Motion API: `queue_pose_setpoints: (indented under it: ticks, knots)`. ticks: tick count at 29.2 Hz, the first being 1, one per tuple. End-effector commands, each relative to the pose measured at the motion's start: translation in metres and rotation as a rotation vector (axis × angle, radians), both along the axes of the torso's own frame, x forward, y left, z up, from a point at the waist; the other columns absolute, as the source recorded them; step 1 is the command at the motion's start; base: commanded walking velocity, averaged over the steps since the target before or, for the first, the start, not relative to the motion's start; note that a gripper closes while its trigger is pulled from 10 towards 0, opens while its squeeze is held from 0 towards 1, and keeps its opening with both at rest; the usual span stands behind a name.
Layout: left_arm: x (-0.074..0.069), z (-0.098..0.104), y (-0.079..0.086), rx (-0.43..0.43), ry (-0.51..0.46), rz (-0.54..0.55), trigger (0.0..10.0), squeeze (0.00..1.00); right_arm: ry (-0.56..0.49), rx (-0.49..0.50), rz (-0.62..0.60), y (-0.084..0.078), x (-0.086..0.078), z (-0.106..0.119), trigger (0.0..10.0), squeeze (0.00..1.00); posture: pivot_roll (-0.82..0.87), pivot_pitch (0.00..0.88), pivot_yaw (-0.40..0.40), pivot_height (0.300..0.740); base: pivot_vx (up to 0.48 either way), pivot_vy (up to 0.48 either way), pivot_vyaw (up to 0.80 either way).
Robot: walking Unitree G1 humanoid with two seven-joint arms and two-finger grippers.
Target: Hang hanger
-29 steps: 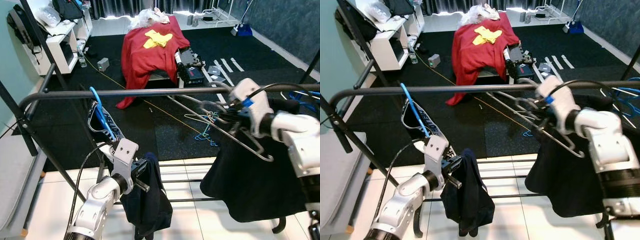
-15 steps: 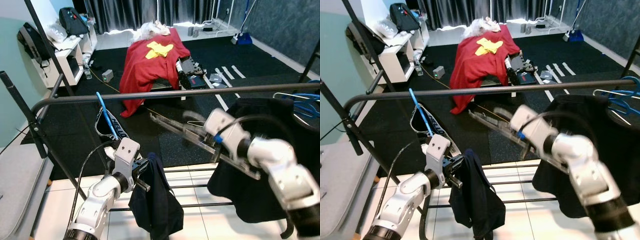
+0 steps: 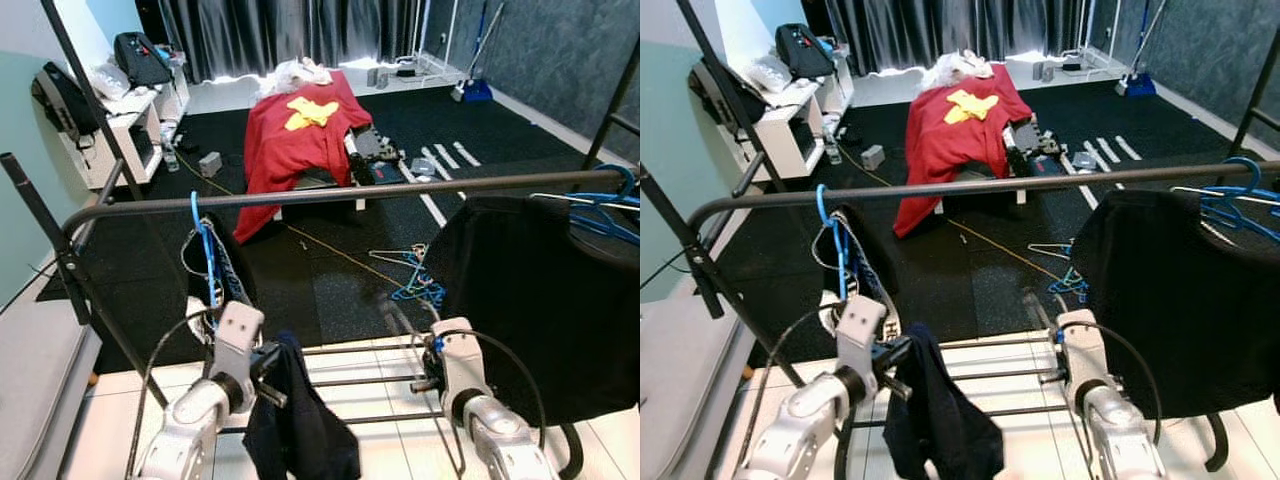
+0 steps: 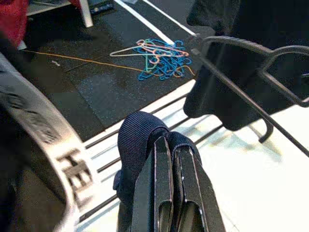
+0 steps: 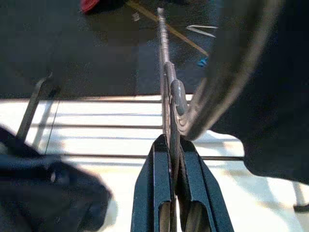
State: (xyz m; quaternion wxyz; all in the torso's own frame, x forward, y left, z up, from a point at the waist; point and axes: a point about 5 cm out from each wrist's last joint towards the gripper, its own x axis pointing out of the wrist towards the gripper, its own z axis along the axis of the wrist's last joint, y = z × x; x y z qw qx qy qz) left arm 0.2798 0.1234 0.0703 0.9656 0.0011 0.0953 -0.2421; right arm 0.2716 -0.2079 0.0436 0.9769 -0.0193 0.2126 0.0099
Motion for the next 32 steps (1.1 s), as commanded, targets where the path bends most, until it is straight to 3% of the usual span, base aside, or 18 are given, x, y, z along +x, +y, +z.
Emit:
queue_pose_setpoints:
  ticks: [1,8,13,32]
  knots:
    - [0.008,0.015,0.003,-0.034,-0.066,0.028,10.0,0.0,-0.039,0.028,-0.014,0.004,0.001,0.004,10.0,0.0,-0.04,0.035,0.037,0.74,0.0,0.0,0.0]
    - [0.014,0.028,0.001,-0.088,-0.103,0.047,10.0,0.0,-0.094,0.036,-0.016,0.011,0.005,0.011,10.0,0.0,-0.05,0.034,0.047,0.74,0.0,0.0,0.0]
    - [0.015,0.035,-0.007,-0.121,-0.12,0.0,10.0,0.0,-0.125,0.03,-0.015,0.016,0.008,0.011,10.0,0.0,-0.06,0.041,0.069,0.74,0.0,0.0,0.0]
    - [0.014,0.036,-0.01,-0.121,-0.117,-0.034,10.0,0.0,-0.138,0.029,-0.009,0.021,0.006,0.009,10.0,0.0,-0.06,0.041,0.075,0.74,-0.3,0.0,0.0]
